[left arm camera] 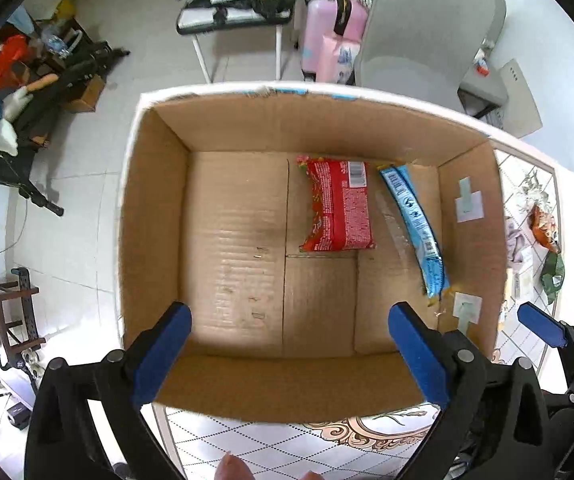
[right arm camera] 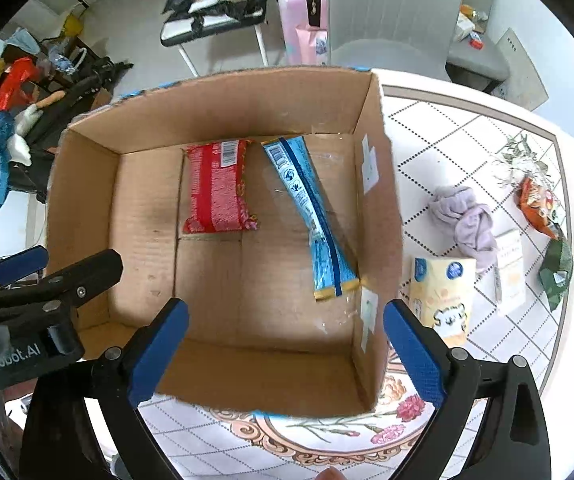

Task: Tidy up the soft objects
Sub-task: 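Grasp the yellow Vinda tissue pack with the left gripper while the right grasps the white box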

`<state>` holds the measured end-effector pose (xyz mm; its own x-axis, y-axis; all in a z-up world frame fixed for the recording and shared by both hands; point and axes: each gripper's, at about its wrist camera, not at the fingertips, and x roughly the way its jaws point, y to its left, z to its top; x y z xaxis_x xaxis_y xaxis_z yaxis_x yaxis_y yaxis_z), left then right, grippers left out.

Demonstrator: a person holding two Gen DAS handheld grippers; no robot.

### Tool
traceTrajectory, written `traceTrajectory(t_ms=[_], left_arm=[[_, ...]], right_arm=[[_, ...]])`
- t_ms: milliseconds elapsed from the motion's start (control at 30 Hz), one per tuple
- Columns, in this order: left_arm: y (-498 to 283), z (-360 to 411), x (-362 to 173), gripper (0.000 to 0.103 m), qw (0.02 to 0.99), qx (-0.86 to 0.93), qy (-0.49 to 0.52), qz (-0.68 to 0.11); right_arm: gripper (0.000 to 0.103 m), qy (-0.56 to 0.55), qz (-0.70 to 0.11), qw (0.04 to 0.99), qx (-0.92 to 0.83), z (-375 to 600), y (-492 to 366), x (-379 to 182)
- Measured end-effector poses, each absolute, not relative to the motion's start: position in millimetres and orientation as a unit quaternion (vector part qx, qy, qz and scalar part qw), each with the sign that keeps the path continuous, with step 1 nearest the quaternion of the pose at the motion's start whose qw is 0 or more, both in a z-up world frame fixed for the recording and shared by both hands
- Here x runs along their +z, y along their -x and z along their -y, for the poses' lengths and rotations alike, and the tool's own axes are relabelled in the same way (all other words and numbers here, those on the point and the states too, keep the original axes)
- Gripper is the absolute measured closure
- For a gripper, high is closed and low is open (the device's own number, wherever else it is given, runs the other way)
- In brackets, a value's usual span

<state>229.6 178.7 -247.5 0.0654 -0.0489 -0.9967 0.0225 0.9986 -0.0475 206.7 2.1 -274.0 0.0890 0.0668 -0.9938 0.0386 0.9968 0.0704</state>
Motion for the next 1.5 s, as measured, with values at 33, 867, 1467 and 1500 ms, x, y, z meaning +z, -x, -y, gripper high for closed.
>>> traceTrajectory(t_ms=[33, 867, 1467, 1500], left_arm=[[-225.4, -178.7, -242.4, 0.002, 0.736, -0.023, 0.007, -0.677], [-205.9, 99.0, -249.1, 0.002, 0.714, -0.097, -0.065, -0.690], [-225.4, 147.2, -396.0, 0.005, 0.613, 0.006, -0.135, -0.778], [-224.4, 148.9, -396.7, 0.005, 0.613, 0.000, -0.130, -0.779]], right_arm=[[0.003, -0.039, -0.669, 0.742, 0.014, -1.4, -201.5, -266.4], [0.003, -0.140, -0.651, 0.744, -0.056, 305.0, -126.1, -252.6], [0.031, -0.090, -0.753, 0.652, -0.026, 315.5, -192.7, -428.9], [0.031, -0.104, -0.751, 0.652, -0.015, 316.6, -192.2, -431.6]])
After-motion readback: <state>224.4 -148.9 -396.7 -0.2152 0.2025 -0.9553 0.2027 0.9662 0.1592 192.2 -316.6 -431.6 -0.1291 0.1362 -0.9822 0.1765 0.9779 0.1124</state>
